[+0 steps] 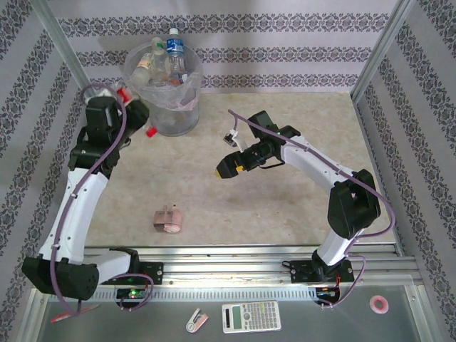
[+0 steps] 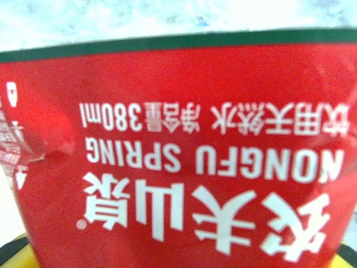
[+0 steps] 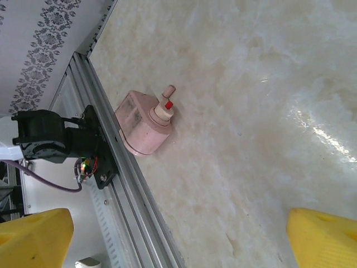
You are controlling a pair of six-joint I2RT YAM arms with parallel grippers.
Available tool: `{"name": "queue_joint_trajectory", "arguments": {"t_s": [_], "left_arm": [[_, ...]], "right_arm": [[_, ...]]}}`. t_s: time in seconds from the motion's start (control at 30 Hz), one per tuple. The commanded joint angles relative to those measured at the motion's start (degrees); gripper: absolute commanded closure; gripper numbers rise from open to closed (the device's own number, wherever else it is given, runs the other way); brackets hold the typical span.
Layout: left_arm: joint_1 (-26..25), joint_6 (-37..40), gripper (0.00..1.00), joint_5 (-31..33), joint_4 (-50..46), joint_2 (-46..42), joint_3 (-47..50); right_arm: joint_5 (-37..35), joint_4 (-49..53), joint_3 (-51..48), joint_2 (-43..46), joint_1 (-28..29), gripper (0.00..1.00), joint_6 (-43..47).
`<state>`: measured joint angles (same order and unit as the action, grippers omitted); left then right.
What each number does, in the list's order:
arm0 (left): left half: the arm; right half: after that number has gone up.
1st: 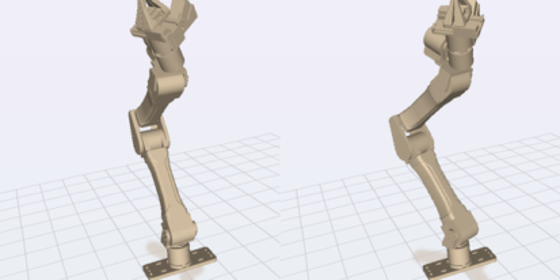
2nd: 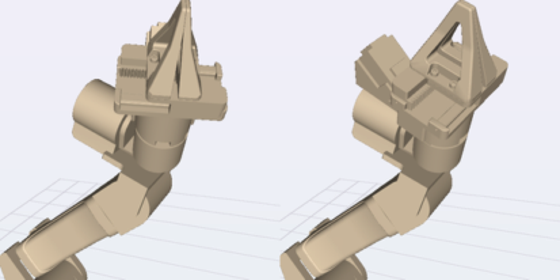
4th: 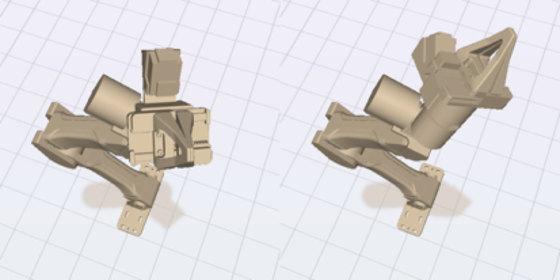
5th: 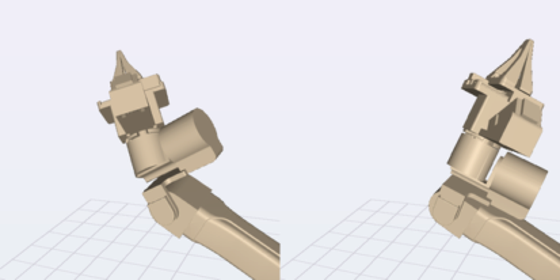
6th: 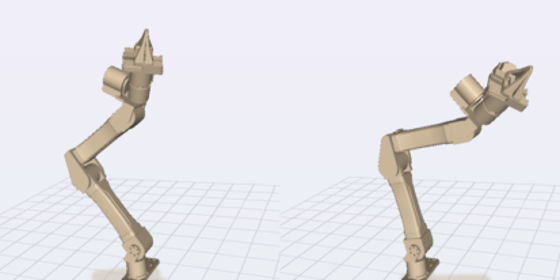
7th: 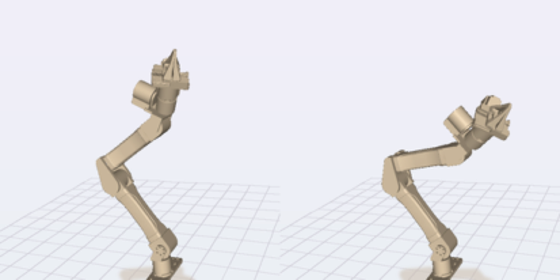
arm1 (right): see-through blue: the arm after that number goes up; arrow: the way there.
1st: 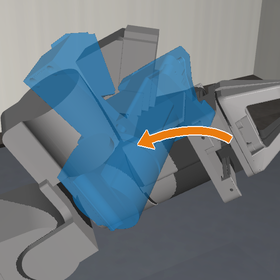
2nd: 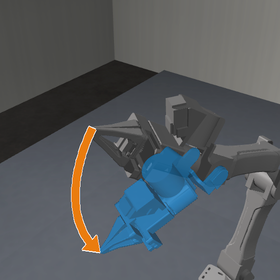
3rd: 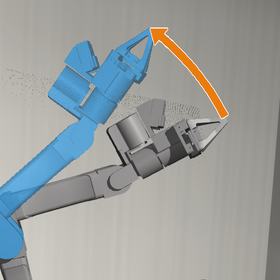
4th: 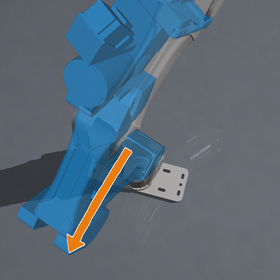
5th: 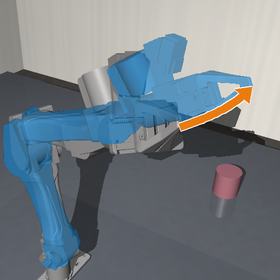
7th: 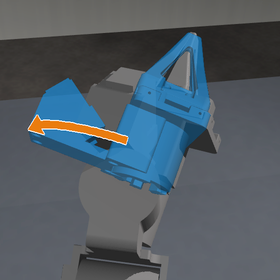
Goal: Throw the plastic bottles in the bin
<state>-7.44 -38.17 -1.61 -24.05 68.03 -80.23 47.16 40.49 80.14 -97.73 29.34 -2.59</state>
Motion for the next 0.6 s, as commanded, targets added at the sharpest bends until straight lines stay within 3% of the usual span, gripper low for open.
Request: {"name": "queue_joint_trajectory", "arguments": {"t_s": [0.0,0.23,0.37,0.57], "left_arm": [[-4.6,15.0,0.57,3.6,12.2,3.3,-8.3],[-12.3,34.4,0.58,-1.6,35.3,11.3,-17.1],[-12.6,38.2,0.59,-4.4,41.7,15.5,-21.0],[-12.5,40.0,0.6,-4.6,43.0,20.1,-26.2]], "right_arm": [[-0.8,0.1,1.6,0.2,-0.4,0.02,0.7],[-1.0,-0.5,1.1,1.0,-0.5,0.02,0.3],[-1.4,-0.4,0.7,1.6,-0.5,0.02,0.1],[-1.9,-0.5,0.0,2.4,-0.8,0.02,0.0]]}}
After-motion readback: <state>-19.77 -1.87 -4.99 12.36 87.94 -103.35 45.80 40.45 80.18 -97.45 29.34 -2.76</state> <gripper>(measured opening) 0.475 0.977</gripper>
